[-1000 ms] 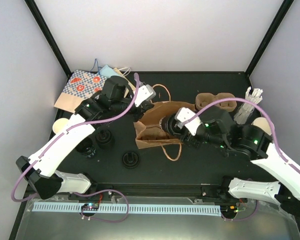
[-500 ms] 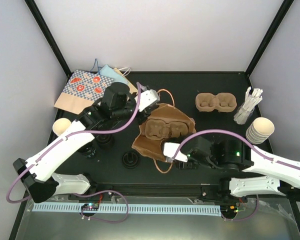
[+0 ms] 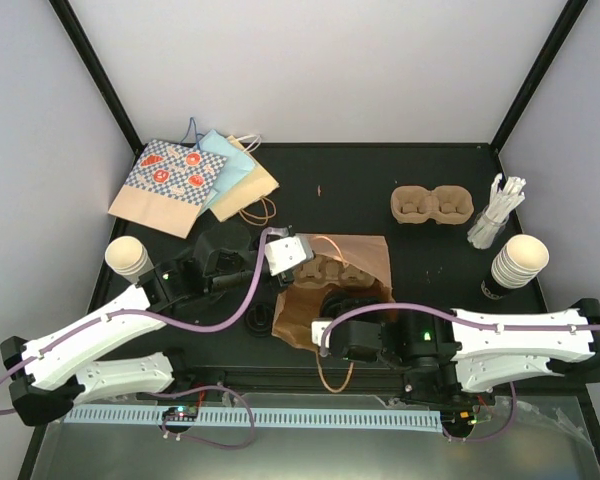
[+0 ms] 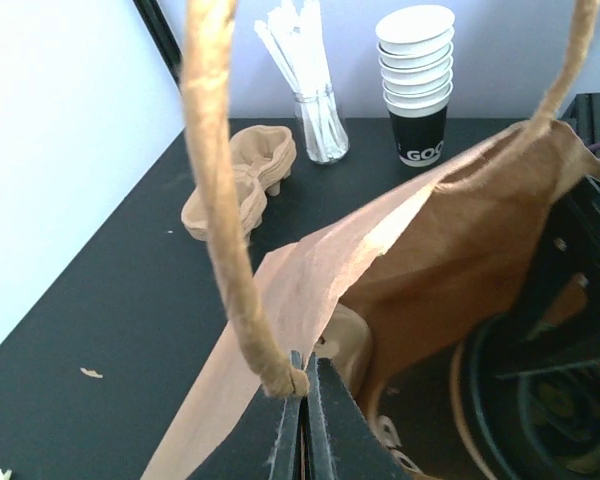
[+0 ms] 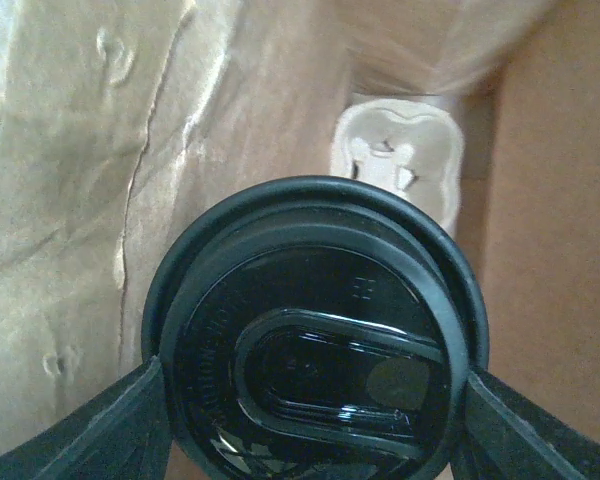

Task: Pack the takeout coffee

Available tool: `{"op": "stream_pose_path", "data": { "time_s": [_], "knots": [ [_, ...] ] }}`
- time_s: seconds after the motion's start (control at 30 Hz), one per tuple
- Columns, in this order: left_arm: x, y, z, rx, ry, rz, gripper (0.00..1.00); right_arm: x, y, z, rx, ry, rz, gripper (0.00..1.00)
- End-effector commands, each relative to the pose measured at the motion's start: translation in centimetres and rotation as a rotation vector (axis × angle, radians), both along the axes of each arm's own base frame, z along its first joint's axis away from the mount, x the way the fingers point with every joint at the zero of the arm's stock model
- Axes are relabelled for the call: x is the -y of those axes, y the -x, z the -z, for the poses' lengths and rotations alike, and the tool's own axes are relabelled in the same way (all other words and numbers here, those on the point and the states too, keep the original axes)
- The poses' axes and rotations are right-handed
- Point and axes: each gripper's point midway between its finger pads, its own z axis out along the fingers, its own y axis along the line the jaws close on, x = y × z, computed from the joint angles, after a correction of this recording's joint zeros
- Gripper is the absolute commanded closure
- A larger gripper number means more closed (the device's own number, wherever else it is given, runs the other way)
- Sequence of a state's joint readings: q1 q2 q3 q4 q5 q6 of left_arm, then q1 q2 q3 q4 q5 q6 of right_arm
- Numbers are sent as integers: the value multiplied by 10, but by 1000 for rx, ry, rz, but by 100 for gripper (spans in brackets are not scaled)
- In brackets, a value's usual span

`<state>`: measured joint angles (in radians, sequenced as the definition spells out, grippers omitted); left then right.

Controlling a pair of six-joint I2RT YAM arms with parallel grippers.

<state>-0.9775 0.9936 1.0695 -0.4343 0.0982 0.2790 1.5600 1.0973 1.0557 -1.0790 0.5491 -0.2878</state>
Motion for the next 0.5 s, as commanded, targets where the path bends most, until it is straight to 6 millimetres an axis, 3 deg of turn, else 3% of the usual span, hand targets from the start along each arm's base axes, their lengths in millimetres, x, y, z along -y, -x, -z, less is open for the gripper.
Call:
{"op": "stream_pose_path", "data": {
  "time_s": [0.0,0.27,0.47],
  "knots": [
    [2,6,-12,18,56,-11,99,-6,-24,-20,172,-84,64,53],
    [14,20,-10,2,66,31,98,-26,-27,-15,230,-148,26,53],
    [18,25,-15,1,94,45,98,-34,-22,10,200,-147,-9,53]
  ]
}}
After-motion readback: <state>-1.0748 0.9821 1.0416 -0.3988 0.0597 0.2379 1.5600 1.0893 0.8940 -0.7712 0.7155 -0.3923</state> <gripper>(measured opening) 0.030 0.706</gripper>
